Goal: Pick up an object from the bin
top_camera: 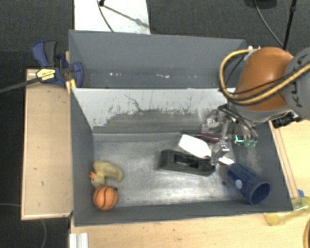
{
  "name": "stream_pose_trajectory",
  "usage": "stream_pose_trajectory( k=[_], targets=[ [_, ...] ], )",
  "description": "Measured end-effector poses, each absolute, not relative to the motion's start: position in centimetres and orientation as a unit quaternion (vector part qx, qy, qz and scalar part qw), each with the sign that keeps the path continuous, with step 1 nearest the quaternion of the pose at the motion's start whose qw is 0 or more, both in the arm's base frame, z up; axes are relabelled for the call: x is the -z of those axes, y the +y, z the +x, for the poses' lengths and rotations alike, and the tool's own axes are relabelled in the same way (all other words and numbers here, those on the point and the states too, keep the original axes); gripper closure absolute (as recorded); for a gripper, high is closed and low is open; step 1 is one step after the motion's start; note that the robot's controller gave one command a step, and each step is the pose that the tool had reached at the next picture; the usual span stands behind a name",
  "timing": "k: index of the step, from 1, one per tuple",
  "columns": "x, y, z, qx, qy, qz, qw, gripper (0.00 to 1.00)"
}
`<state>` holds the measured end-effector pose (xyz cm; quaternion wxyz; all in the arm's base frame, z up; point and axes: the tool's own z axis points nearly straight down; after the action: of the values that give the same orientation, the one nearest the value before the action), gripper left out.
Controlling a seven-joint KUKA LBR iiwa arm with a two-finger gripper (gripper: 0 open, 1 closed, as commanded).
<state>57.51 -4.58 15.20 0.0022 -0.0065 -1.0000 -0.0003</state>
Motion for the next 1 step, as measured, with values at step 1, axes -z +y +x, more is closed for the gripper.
stream_pose_trajectory(
  k=[1],
  targets=[
    [-15.62,-4.58,57.70,0.000,-1.000,-0.006,-0.002,0.00]
  ],
)
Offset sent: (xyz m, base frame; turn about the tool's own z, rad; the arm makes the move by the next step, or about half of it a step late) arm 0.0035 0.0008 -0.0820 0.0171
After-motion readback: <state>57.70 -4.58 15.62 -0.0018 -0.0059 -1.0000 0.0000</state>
